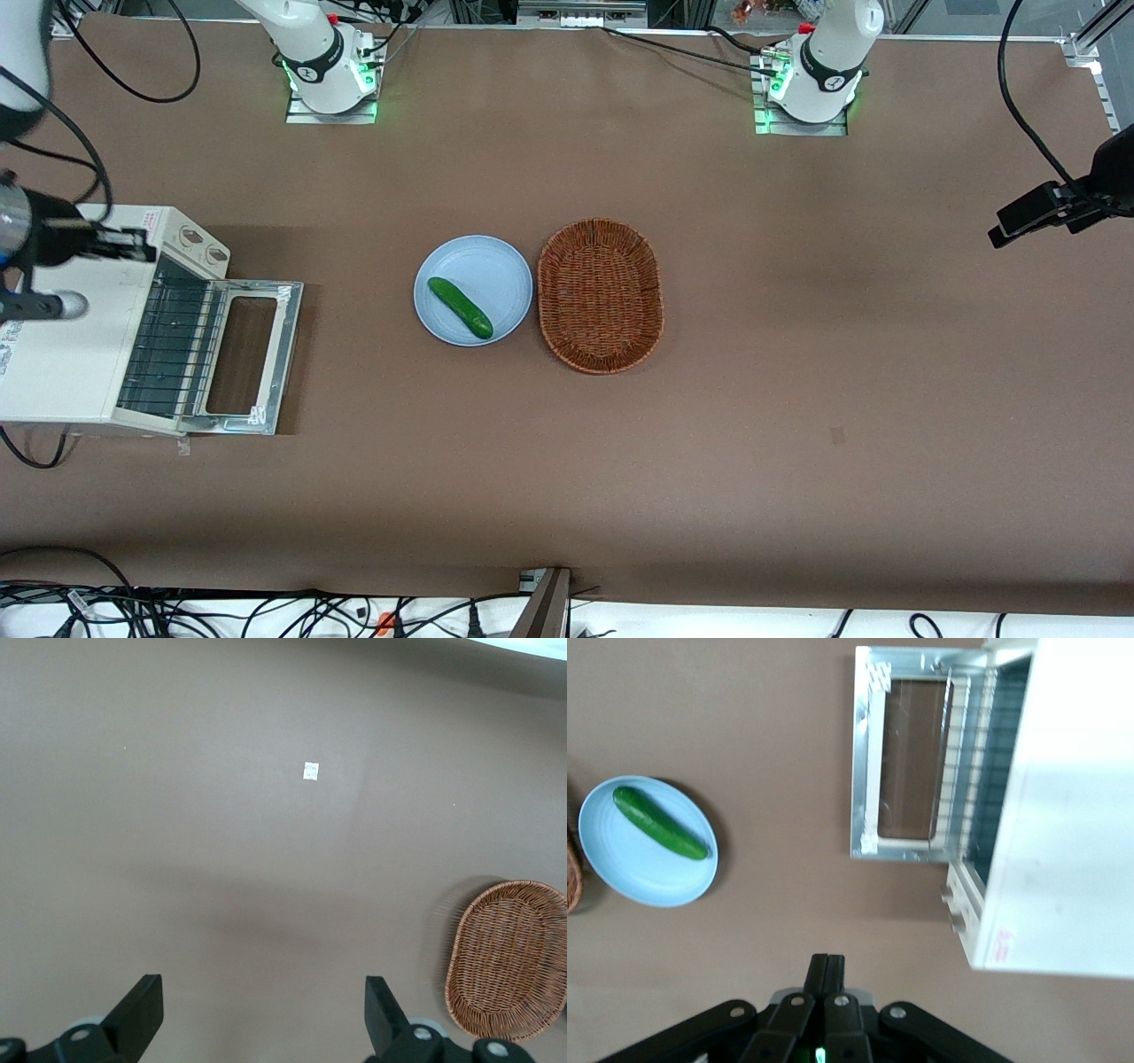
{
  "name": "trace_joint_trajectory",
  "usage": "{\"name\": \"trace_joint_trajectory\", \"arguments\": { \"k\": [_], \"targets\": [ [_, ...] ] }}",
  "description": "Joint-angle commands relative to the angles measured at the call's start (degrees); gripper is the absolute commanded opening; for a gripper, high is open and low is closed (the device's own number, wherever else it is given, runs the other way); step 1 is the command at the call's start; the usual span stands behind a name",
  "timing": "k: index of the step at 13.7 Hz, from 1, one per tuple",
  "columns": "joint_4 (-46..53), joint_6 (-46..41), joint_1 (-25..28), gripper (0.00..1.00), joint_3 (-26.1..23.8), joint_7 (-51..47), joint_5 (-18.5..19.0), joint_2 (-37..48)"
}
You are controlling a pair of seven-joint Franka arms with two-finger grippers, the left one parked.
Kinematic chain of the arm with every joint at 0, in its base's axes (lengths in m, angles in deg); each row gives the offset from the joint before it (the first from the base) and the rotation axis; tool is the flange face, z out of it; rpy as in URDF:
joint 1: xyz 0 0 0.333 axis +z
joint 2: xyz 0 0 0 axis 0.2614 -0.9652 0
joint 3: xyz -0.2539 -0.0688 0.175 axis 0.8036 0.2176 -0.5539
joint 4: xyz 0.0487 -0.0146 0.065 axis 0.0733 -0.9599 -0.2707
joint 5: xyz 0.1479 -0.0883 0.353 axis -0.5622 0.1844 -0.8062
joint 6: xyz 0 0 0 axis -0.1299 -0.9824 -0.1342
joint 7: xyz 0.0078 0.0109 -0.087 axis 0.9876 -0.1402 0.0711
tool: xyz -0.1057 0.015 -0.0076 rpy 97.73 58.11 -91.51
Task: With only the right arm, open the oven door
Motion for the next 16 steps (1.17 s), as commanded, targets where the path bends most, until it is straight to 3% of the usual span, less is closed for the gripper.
{"name": "trace_joint_trajectory", "arguments": {
  "k": [1,3,6,9,10,11,12,16],
  "targets": [
    [-3.2,-1.9,-0.1,0.0,1.4,0.3,-0.2,6.8],
    [-8.2,-1.2,-0.2,0.0,1.7,0.4,0.2,10.5],
    [-19.4,6.9,-0.3,0.0,2.2,0.5,0.3,17.7],
    [-20.8,7.7,-0.3,0.0,2.2,0.6,0.3,19.5],
    [-19.1,7.7,-0.4,0.09,2.2,0.6,0.1,18.7],
    [-17.1,7.4,-0.5,0.42,2.2,0.6,-0.1,17.0],
    [-16.1,7.3,-0.6,0.99,2.2,0.7,-0.2,16.0],
    [-16.0,7.8,-0.5,1.0,2.2,-0.4,-0.2,16.0]
  ]
}}
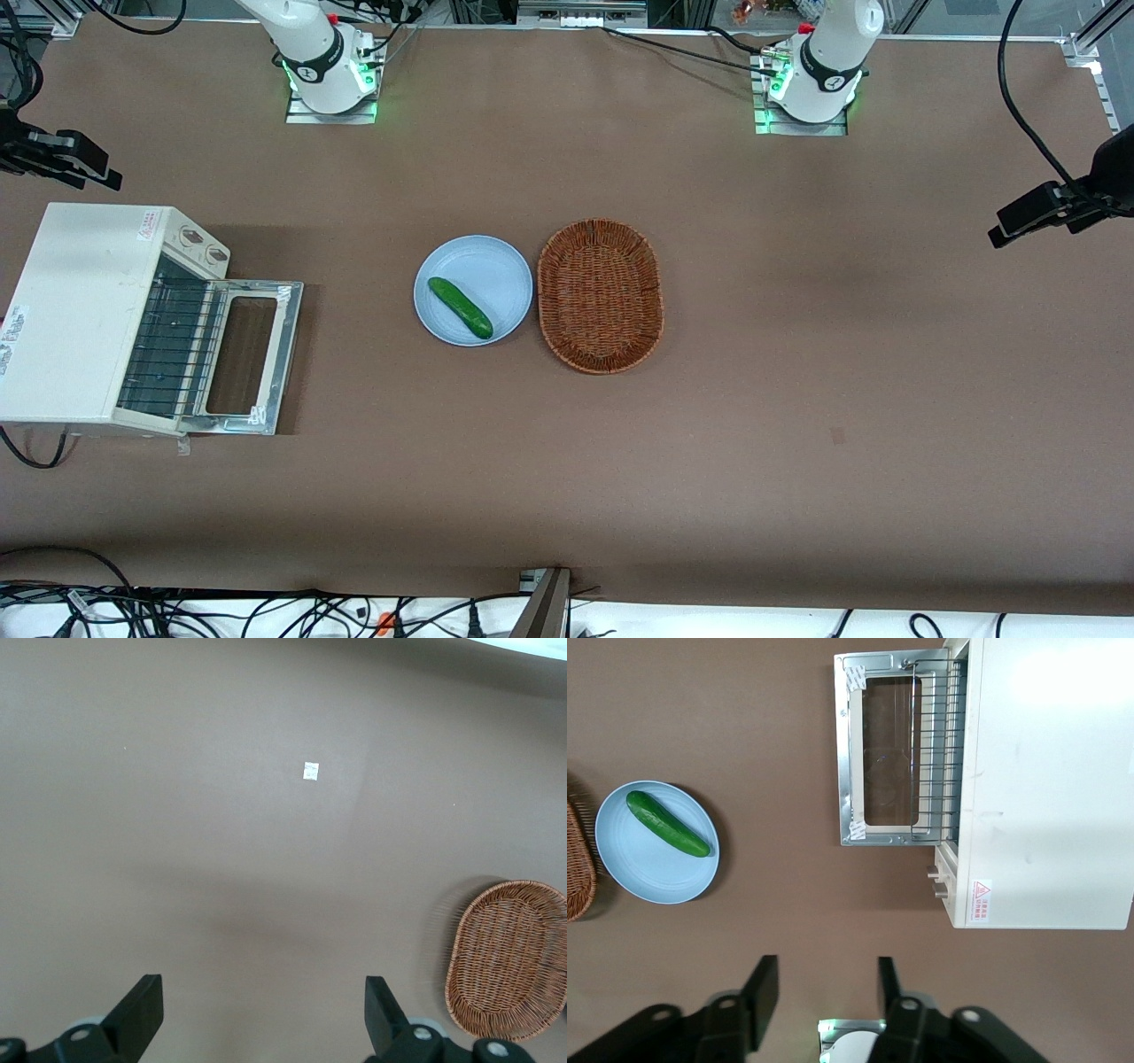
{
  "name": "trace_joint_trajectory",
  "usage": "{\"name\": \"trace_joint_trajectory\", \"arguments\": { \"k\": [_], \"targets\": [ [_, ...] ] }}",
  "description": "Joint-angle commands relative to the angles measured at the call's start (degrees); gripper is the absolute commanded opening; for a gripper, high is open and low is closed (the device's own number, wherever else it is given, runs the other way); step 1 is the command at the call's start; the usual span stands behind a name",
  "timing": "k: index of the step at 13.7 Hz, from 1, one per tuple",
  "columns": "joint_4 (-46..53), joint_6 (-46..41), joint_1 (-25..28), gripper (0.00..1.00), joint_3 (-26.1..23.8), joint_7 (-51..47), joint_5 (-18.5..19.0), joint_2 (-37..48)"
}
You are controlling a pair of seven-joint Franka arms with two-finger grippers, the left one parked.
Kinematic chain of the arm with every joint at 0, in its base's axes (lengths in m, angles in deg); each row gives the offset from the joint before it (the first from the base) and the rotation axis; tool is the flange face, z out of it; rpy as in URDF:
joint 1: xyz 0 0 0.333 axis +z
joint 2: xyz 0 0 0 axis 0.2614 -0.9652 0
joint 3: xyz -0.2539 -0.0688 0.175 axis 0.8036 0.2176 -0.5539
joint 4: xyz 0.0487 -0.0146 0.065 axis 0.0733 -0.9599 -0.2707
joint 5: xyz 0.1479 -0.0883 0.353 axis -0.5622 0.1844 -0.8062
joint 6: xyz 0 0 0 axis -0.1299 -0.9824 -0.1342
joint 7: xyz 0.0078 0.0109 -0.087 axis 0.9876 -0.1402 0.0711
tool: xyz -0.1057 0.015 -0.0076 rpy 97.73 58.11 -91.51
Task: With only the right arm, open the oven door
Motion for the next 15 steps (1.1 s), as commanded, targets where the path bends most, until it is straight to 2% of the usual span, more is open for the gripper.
{"name": "trace_joint_trajectory", "arguments": {
  "k": [1,15],
  "targets": [
    [1.5,0.1,-0.3,1.0,-0.1,-0.3,-0.1,-0.5],
    [1.9,3.9,0.0,1.0,-0.3,-0.3,-0.1,-0.6]
  ]
}}
